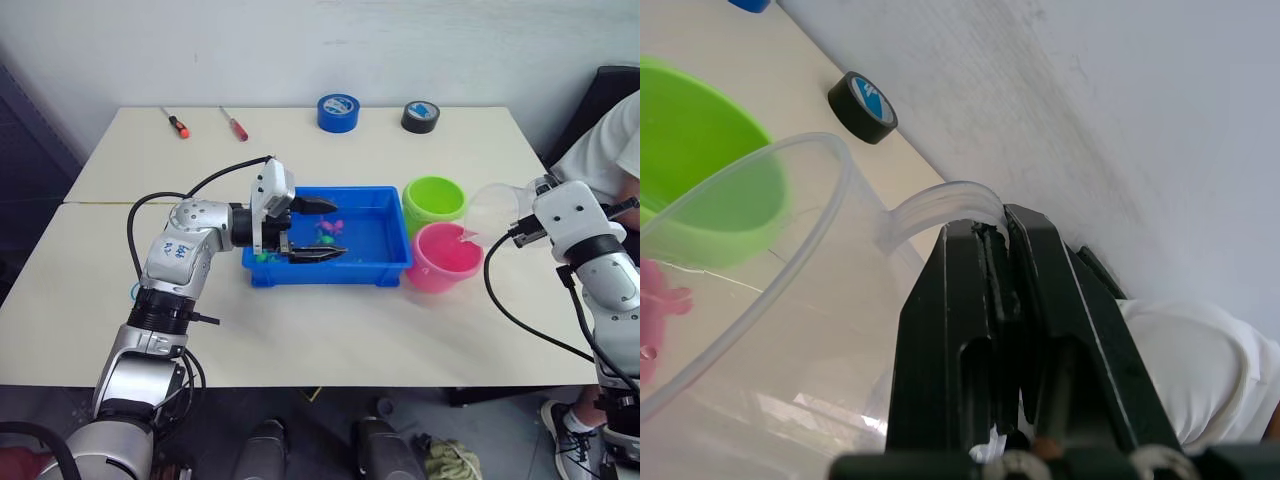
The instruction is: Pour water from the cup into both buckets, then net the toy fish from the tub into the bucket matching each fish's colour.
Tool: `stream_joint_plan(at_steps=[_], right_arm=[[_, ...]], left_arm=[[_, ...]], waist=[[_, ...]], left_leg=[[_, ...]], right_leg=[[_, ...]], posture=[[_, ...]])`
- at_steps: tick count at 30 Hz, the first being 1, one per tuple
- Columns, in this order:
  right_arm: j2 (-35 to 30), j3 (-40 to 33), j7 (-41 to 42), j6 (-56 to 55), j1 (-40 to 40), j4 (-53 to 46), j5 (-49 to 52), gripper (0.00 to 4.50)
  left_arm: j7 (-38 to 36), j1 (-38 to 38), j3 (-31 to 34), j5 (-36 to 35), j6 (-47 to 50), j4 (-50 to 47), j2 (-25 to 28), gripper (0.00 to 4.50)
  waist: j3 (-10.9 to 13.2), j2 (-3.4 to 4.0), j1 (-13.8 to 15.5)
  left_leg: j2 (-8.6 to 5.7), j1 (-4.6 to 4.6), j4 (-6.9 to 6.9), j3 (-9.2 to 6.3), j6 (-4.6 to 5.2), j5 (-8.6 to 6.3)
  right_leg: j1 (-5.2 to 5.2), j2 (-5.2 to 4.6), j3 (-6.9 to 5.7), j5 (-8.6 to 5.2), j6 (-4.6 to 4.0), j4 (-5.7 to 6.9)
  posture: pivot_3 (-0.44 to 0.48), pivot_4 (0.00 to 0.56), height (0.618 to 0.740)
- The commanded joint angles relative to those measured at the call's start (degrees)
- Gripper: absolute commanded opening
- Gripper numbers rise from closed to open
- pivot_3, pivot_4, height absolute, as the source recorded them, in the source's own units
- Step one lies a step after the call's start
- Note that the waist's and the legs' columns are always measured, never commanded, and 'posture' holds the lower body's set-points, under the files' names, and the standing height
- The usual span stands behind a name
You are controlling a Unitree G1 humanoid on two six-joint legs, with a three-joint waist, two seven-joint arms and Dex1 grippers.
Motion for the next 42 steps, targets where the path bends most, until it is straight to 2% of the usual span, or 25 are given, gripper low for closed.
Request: stream_joint_plan(at_steps=[1, 12, 17, 23, 31, 42], right_arm=[[1.1, -3.4, -0.1, 3.7, -2.4, -1.1, 3.8, 0.04], [3.9, -5.8, -2.4, 8.5, -10.3, 4.2, 10.4, 0.04], [4.4, -1.7, -5.0, 5.3, -18.6, 13.5, 7.3, 0.04], [5.1, 2.2, -7.2, 0.0, -23.9, 21.9, 4.3, 0.04], [4.5, 6.3, -10.2, -4.5, -27.4, 29.0, -0.2, 0.04], [3.9, 10.9, -13.0, -9.7, -30.0, 33.6, -7.0, 0.04]], left_arm=[[0.4, 0.1, 0.8, -0.8, 0.1, -2.8, 0.6, 4.50], [1.0, -0.2, 3.8, -2.5, 2.4, -1.6, 2.3, 4.50], [0.9, -2.1, 4.7, -1.1, -0.1, 3.0, 4.7, 4.50], [0.1, -3.7, 4.8, -0.6, -2.2, 6.7, 6.4, 4.50], [-0.1, -5.3, 4.8, 0.2, -4.1, 9.7, 7.1, 4.50], [2.0, -4.9, 5.4, 0.5, -4.7, 9.9, 7.2, 4.50]], waist=[[0.0, 0.00, 0.1], [0.0, 0.00, 0.0], [0.0, 0.00, -0.3], [0.0, 0.00, 0.0], [0.0, 0.01, 0.0], [0.0, 0.01, -0.4]], left_leg=[[0.00, 0.00, 0.00, -0.01, -0.01, 0.00], [0.00, 0.00, 0.00, 0.00, -0.02, 0.01], [0.02, 0.05, 0.00, 0.04, -0.02, 0.02], [0.01, 0.00, 0.00, 0.04, -0.02, 0.03], [-0.02, -0.04, 0.00, 0.05, -0.02, 0.03], [-0.01, -0.06, 0.00, 0.10, -0.06, 0.06]], right_leg=[[0.00, 0.00, -0.01, 0.00, 0.00, 0.01], [-0.01, -0.02, -0.01, 0.00, 0.00, 0.02], [-0.07, -0.01, 0.01, 0.00, -0.01, 0.16], [-0.11, -0.06, 0.00, -0.01, -0.02, 0.14], [-0.14, -0.07, -0.01, -0.01, -0.02, 0.13], [-0.29, -0.04, 0.06, -0.01, -0.02, 0.27]], posture=[[0.000, 0.150, 0.734], [0.000, 0.150, 0.734], [0.000, 0.150, 0.734], [0.000, 0.150, 0.734], [0.000, 0.150, 0.734], [0.000, 0.150, 0.734]])
